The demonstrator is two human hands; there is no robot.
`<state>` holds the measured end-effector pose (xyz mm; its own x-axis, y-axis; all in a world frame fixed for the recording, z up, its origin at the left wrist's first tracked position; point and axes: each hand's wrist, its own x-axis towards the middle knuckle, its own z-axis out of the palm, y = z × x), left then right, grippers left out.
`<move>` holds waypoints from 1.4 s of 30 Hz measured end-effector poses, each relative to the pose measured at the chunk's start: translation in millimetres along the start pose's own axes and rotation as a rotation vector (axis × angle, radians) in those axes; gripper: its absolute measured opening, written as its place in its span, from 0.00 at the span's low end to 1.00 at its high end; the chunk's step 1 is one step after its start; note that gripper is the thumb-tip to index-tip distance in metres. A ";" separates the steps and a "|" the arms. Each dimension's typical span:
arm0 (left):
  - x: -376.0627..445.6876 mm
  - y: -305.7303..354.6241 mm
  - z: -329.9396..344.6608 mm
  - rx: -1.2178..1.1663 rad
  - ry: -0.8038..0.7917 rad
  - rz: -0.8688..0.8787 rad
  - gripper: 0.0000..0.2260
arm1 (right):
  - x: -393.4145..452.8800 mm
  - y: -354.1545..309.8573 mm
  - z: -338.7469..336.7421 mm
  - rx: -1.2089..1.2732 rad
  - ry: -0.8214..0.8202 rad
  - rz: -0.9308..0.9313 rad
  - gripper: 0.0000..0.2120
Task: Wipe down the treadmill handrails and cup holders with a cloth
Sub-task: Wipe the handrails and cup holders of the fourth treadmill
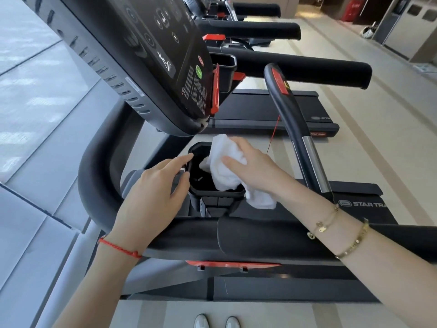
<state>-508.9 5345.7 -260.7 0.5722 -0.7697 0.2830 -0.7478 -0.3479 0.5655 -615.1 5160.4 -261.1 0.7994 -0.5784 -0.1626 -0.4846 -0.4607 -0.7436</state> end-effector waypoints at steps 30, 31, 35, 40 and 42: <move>-54.9 24.9 18.2 0.071 0.194 0.102 0.12 | -115.4 -8.4 -18.5 -0.288 -0.157 -0.155 0.19; -59.1 25.5 18.4 0.065 0.195 0.100 0.12 | -123.2 -7.3 -12.8 -0.308 -0.108 -0.211 0.18; -71.8 22.1 15.9 0.064 0.165 0.109 0.11 | -153.6 3.7 19.0 -0.311 0.068 -0.366 0.21; -82.3 21.6 13.3 0.088 0.149 0.168 0.11 | -163.3 19.9 42.3 -0.343 0.359 -0.438 0.22; -85.2 22.3 14.4 0.112 0.146 0.172 0.11 | -162.5 33.2 43.3 -0.389 0.528 -0.421 0.23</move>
<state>-579.2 5395.8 -283.3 0.4700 -0.7400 0.4812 -0.8662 -0.2820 0.4125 -745.7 5268.3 -287.4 0.7163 -0.5010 0.4858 -0.3450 -0.8593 -0.3775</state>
